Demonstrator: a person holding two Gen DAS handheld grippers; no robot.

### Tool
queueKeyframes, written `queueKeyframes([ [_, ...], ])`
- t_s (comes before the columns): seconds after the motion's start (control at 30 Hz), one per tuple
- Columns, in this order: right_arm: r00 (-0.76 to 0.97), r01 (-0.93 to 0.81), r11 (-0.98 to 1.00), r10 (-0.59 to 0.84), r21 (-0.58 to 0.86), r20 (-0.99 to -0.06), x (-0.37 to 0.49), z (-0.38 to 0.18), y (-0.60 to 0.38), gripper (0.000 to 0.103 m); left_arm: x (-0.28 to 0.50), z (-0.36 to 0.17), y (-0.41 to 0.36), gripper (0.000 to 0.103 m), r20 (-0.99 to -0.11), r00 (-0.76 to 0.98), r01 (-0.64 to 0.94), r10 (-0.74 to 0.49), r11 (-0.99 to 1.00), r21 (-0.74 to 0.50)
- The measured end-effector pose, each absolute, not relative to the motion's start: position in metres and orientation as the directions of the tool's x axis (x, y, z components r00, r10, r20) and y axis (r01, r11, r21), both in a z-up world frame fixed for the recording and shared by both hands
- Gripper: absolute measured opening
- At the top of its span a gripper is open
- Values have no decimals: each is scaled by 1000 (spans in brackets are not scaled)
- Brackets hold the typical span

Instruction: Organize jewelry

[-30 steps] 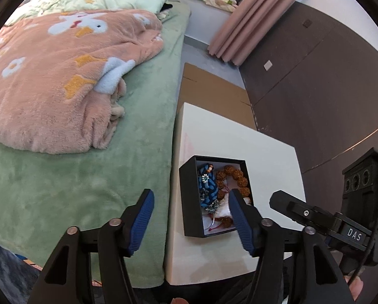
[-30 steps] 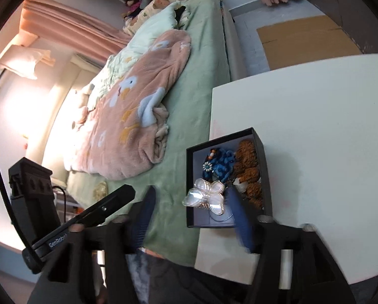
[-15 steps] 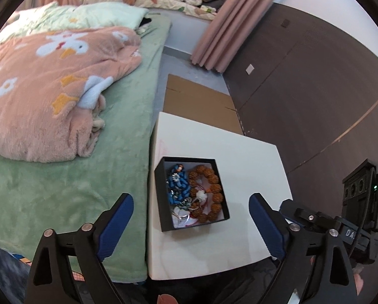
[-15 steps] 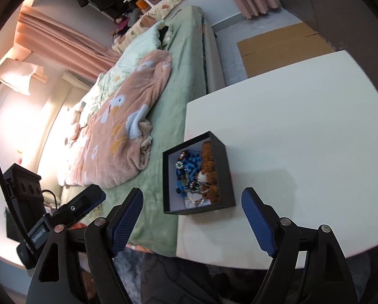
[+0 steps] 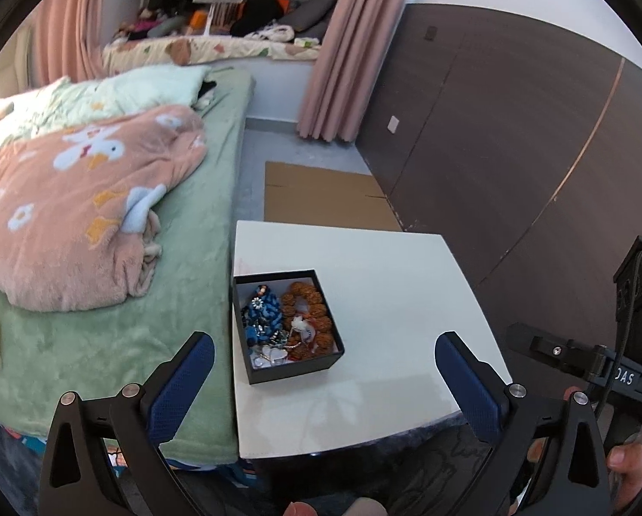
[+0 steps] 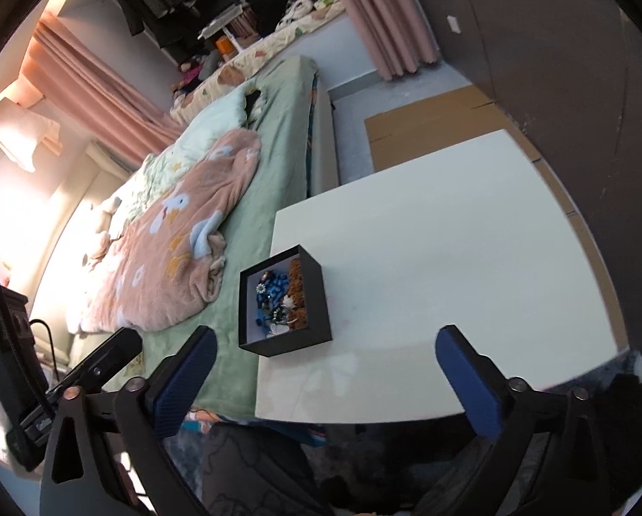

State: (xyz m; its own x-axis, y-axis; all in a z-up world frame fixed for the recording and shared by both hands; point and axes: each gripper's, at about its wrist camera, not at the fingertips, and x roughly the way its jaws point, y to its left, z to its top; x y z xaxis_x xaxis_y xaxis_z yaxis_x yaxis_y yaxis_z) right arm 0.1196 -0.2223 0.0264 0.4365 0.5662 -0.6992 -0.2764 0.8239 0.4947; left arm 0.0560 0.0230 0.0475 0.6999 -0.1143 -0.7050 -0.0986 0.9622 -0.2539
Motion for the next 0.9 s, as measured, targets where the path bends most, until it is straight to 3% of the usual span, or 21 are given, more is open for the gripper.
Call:
queueKeyframes([
  [0.9,685,-288,880,465,377,-561,-16,66,-292,103,-53,72,-28,103,-578,811,19,-88,992,-124],
])
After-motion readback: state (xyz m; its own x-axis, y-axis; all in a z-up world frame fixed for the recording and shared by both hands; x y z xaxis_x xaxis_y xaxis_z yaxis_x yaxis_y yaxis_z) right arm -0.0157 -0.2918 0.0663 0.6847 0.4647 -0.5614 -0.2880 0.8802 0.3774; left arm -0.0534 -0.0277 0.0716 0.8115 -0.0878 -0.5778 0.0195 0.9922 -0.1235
